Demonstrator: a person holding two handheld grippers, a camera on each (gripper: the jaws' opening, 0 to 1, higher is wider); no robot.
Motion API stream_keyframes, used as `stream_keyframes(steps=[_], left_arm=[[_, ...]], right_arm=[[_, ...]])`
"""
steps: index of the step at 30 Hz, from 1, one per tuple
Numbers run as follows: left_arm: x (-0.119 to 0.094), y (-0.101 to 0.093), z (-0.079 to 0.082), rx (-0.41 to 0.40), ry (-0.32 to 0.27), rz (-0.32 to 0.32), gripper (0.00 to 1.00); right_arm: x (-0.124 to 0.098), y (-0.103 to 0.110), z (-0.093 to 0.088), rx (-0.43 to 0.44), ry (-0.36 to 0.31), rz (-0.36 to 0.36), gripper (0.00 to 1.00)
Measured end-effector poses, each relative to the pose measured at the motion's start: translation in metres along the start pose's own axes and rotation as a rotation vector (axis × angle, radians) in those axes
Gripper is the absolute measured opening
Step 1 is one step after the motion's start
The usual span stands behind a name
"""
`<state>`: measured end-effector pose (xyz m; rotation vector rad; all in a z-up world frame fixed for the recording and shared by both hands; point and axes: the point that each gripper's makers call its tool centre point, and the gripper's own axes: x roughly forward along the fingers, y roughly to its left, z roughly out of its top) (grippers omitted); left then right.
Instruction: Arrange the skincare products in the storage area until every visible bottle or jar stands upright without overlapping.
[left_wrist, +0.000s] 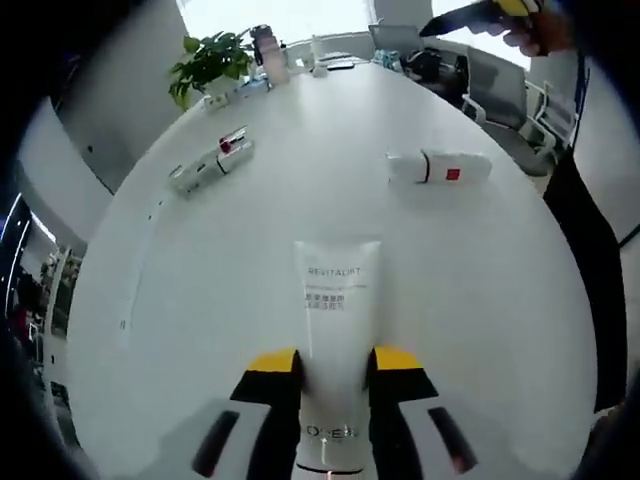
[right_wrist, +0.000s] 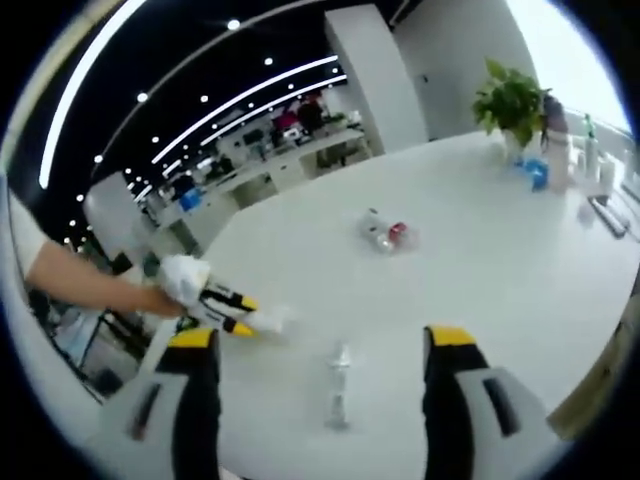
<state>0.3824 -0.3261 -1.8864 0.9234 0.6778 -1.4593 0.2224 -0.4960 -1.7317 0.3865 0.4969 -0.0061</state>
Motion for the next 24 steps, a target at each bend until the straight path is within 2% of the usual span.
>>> stream_keyframes(steps=[2,4,9,12,17,21,24], left_arm=[[-0.002,-0.002,0.002,-0.020,-0.010,0.004,0.23],[-0.006,-0.004,0.006,-0.081,-0.044,0.014,0.23],[-0.015,-0.007,0.005,-0.114,-0.064,0.033,0.22],[-0.022,-0.004,0.003,-0.151,-0.085,0.069,0.22],[-0.040,0.000,0.002,-0.281,-0.149,0.121,0.22],[-0.052,0.002,0.002,-0.338,-0.187,0.150,0.22],[-0.064,0.005,0.003,-0.416,-0.234,0.184,0.22]], right_arm=[[0.002,0.000,0.000,0.006,-0.001,0.006,0.82],[0.005,0.002,-0.001,0.005,-0.002,0.013,0.82],[0.015,0.012,-0.001,-0.002,0.008,0.046,0.82],[0.022,0.017,0.001,-0.010,0.010,0.067,0.82],[0.036,0.027,0.005,-0.012,0.010,0.104,0.82],[0.046,0.036,0.006,-0.015,0.017,0.135,0.82],[0.055,0.046,0.006,-0.021,0.022,0.166,0.82]])
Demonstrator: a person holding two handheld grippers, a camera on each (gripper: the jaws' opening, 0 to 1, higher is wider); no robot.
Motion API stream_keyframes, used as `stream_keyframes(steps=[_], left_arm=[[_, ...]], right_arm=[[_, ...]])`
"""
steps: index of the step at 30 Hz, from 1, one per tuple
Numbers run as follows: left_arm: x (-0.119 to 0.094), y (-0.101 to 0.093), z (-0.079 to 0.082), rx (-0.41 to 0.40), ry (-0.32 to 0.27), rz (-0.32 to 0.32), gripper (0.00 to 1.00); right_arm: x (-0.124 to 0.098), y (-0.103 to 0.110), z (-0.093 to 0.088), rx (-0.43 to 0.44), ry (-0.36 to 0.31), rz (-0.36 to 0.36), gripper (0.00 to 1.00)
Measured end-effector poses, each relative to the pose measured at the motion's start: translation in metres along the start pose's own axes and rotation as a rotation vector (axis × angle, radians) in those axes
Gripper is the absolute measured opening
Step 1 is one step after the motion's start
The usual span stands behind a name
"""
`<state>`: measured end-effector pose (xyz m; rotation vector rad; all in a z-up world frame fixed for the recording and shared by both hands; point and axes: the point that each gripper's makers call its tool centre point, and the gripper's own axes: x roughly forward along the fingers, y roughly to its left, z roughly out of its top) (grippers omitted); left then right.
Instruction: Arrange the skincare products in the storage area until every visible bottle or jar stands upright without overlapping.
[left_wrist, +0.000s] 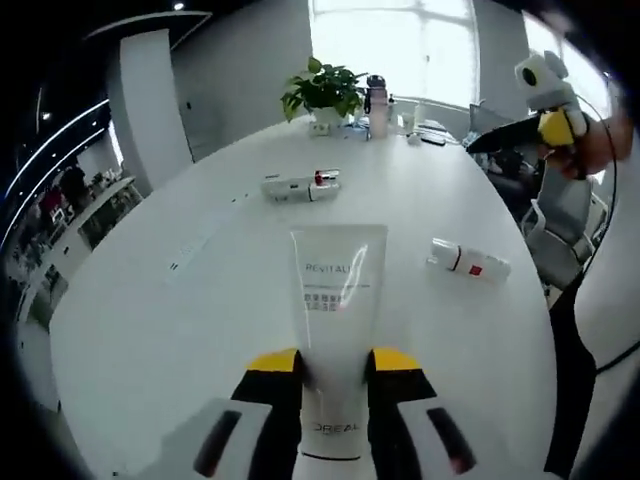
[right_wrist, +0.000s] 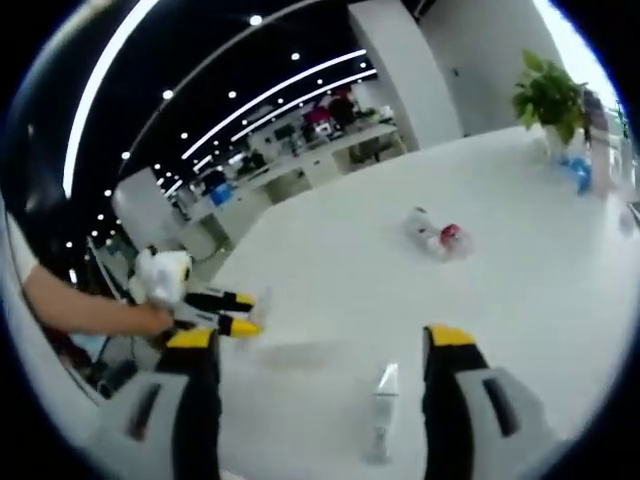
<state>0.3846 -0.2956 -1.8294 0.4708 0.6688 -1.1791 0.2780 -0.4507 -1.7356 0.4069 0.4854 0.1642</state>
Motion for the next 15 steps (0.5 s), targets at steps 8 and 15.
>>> stream_keyframes(steps=[8,15], left_arm=[[-0.029,0.003,0.015,-0.172,-0.116,0.074,0.22],[-0.057,-0.005,0.027,-0.229,-0.189,0.115,0.22]], right_arm=[[0.022,0.019,0.002,-0.025,0.024,0.078,0.82],[0.037,0.035,0.010,-0.019,0.020,0.136,0.82]])
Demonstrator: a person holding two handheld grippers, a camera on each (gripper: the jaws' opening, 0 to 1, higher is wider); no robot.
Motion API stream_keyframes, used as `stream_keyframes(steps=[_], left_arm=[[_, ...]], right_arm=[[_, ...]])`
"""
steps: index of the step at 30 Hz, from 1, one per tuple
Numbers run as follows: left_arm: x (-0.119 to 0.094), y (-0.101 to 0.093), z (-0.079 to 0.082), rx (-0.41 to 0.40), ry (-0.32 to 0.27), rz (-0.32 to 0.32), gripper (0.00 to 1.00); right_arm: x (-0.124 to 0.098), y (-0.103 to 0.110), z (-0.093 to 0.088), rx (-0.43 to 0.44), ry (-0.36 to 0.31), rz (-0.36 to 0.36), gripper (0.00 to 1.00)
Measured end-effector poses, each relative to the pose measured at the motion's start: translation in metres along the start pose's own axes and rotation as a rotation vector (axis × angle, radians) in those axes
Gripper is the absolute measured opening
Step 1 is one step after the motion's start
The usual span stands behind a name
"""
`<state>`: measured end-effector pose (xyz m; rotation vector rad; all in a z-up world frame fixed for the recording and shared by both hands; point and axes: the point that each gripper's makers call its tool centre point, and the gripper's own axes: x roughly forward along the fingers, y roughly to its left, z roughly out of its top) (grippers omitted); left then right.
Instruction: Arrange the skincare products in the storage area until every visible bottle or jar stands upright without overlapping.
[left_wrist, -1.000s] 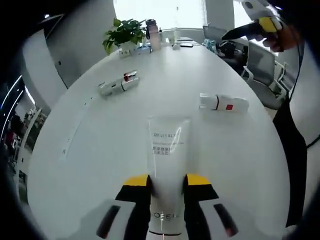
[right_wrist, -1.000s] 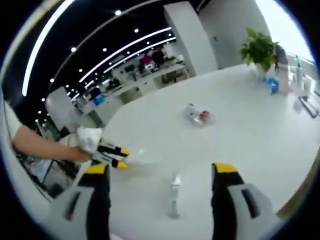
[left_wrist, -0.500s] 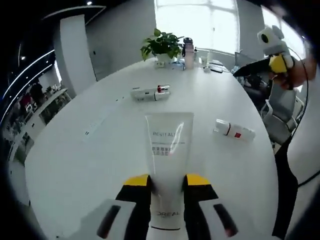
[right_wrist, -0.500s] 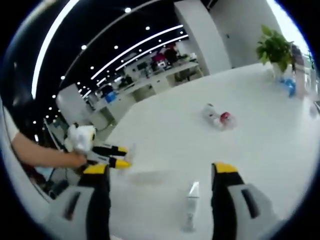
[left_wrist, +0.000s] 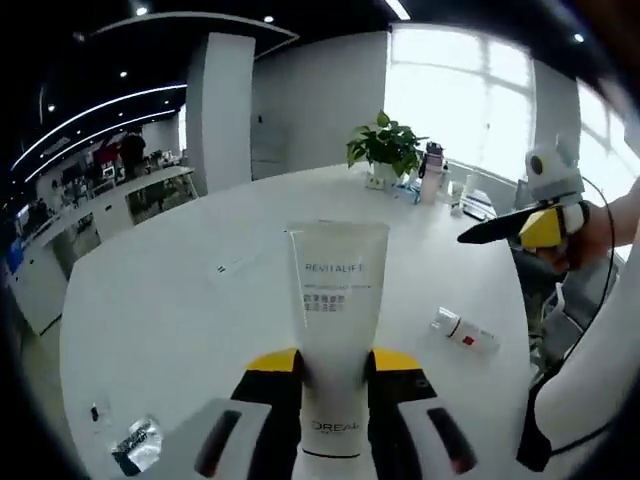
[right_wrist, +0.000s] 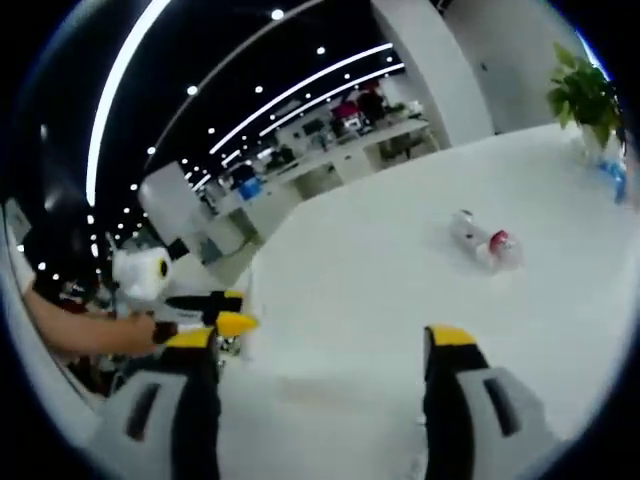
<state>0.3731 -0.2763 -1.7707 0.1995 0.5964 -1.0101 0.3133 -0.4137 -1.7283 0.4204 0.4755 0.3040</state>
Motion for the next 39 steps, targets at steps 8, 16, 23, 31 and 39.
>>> stream_keyframes(steps=[8,16,23,31,39], left_arm=[[-0.027,-0.004,0.027,-0.059,-0.102,0.034,0.22],[-0.054,-0.015,0.052,-0.107,-0.203,0.060,0.22],[-0.068,-0.019,0.062,-0.127,-0.246,0.086,0.23],[-0.072,-0.031,0.061,-0.125,-0.248,0.092,0.23],[-0.069,-0.047,0.054,-0.092,-0.220,0.088,0.23]], right_arm=[[0.024,0.033,0.005,0.007,0.018,0.117,0.81],[0.040,0.080,0.011,0.038,0.012,0.275,0.77],[0.044,0.105,0.024,0.042,-0.002,0.348,0.73],[0.043,0.130,0.043,0.024,-0.041,0.423,0.57],[0.044,0.150,0.048,0.017,-0.038,0.463,0.39]])
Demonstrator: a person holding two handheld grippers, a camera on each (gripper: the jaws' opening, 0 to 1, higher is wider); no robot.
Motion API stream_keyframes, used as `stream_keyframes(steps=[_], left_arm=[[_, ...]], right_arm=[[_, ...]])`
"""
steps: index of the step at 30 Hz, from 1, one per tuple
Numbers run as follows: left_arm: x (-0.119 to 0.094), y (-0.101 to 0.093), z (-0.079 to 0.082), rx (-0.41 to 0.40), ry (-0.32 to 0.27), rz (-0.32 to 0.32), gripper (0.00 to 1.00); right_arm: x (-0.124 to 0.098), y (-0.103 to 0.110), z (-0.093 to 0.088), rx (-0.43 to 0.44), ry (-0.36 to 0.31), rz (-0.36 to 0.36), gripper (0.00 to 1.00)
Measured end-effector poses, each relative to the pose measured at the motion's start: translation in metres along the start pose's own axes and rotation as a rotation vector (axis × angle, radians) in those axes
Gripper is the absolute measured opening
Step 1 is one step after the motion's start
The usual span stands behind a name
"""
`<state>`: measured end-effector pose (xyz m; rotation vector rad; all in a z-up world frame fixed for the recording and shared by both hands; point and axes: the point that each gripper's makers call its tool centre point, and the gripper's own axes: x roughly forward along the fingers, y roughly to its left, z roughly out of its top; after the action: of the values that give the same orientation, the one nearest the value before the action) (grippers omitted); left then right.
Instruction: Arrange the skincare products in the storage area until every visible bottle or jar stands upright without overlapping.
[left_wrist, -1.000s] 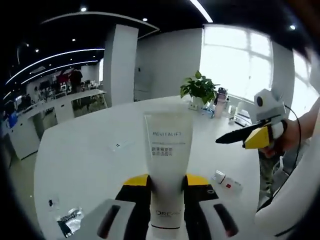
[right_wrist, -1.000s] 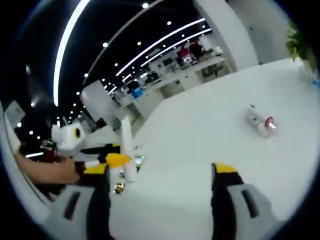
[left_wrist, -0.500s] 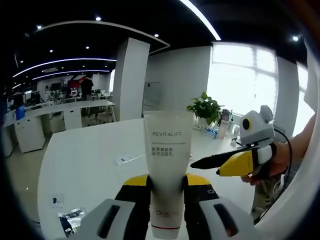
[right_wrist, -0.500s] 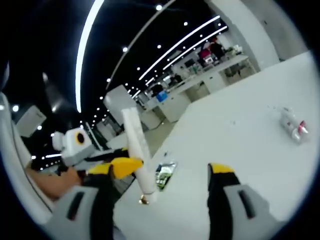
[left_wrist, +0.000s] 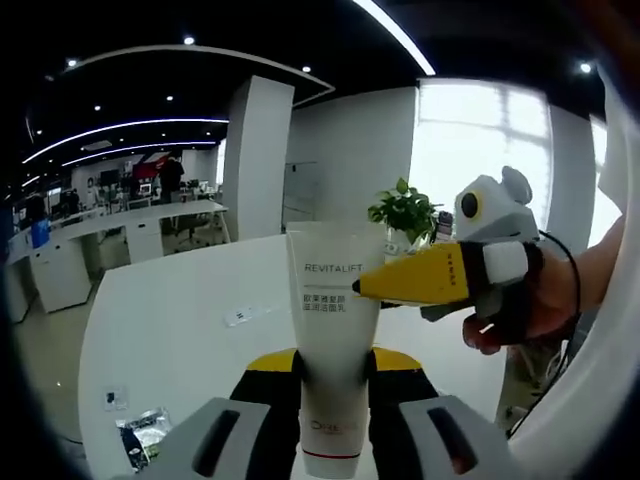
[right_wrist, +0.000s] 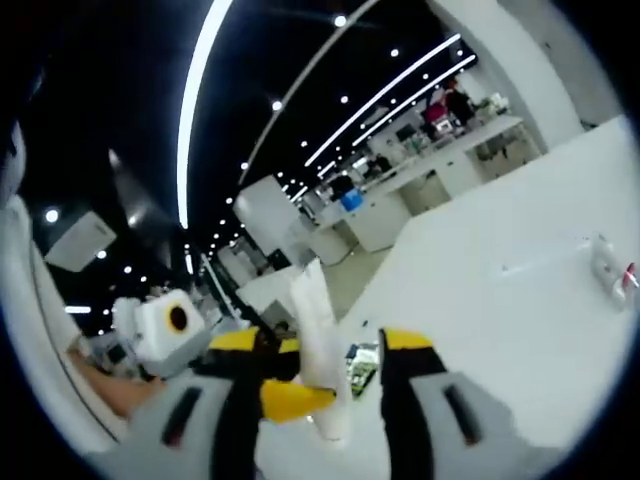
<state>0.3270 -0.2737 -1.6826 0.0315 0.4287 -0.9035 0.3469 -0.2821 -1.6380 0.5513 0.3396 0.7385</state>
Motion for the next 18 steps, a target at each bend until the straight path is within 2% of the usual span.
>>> stream_keyframes(steps=[3,8,13,18], left_arm=[[0.002,-0.008,-0.001,0.019,0.005,-0.014,0.23],[0.006,-0.020,-0.001,0.069,0.015,-0.041,0.23],[0.007,-0.023,-0.001,0.088,0.016,-0.038,0.23],[0.005,-0.021,-0.006,0.150,0.040,-0.018,0.24]], right_arm=[[0.002,0.002,-0.003,-0.016,0.026,-0.007,0.31],[0.002,-0.002,-0.009,-0.033,0.066,-0.042,0.23],[0.001,-0.008,-0.013,-0.050,0.092,-0.079,0.17],[0.002,-0.010,-0.018,-0.045,0.130,-0.113,0.14]])
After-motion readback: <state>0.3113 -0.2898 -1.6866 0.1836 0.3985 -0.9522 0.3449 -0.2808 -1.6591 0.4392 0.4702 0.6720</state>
